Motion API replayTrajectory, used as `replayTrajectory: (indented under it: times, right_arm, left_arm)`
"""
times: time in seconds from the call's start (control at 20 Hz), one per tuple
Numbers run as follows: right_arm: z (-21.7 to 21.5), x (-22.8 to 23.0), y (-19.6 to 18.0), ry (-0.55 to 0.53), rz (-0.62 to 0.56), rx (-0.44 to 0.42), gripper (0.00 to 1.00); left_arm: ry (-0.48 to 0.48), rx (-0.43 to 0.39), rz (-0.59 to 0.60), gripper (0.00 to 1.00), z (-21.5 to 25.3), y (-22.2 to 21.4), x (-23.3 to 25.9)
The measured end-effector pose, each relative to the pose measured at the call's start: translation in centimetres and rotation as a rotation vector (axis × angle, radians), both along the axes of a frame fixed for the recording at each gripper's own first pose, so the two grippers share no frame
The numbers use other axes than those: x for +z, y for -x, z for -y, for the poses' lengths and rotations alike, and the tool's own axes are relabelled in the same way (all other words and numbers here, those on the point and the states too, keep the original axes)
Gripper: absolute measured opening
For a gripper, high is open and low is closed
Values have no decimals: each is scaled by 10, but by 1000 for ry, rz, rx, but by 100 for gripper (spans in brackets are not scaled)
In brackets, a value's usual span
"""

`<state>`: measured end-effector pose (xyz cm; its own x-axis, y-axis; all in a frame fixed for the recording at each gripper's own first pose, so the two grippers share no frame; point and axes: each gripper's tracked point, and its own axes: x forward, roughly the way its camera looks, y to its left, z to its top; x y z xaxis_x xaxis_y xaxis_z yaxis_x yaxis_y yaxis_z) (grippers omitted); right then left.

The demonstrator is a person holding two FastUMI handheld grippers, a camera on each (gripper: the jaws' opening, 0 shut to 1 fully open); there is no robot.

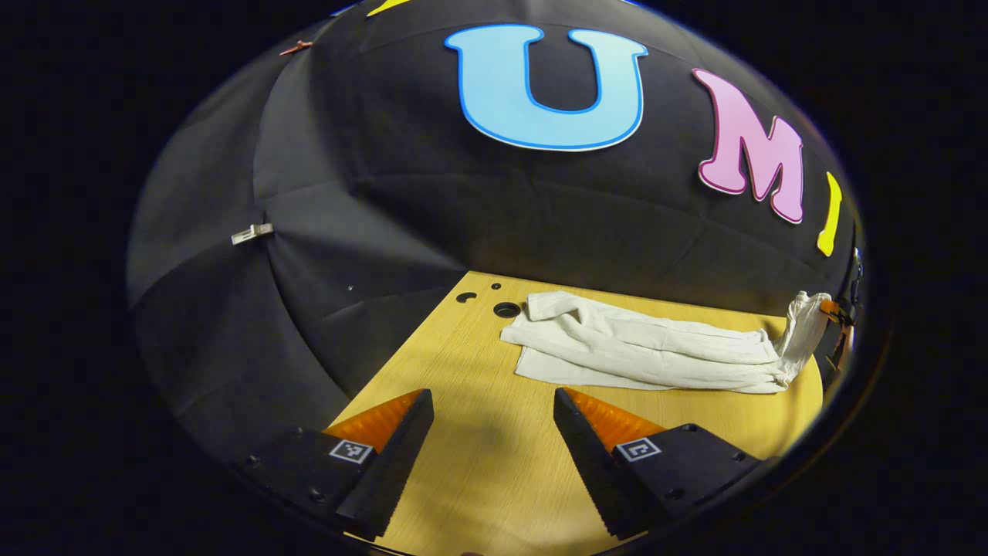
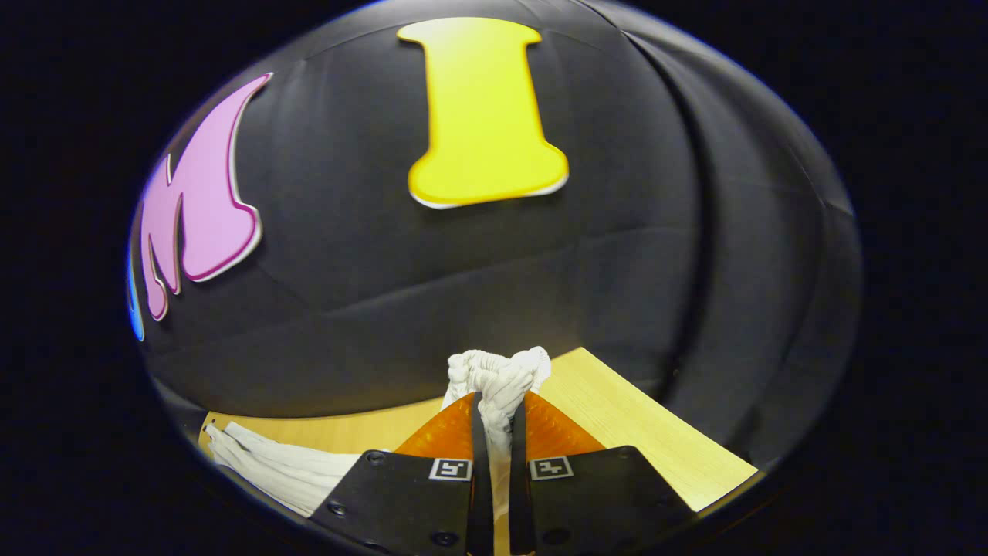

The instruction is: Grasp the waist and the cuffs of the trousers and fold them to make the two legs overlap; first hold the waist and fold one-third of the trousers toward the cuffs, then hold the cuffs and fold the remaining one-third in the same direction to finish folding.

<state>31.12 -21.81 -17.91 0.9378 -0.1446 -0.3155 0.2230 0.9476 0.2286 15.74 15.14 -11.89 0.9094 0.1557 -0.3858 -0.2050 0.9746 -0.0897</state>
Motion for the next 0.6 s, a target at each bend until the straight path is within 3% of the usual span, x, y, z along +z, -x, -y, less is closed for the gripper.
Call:
replayTrajectory:
  times: [0.3,0.6]
  right_arm:
    - [3,4,7,-45,90,156,12]
    - [-1,-1,5,-126,96,319,12]
  left_arm:
    - [63,36,20,98,-15,15,-10]
    - [161,77,61,97,-26,24,-34]
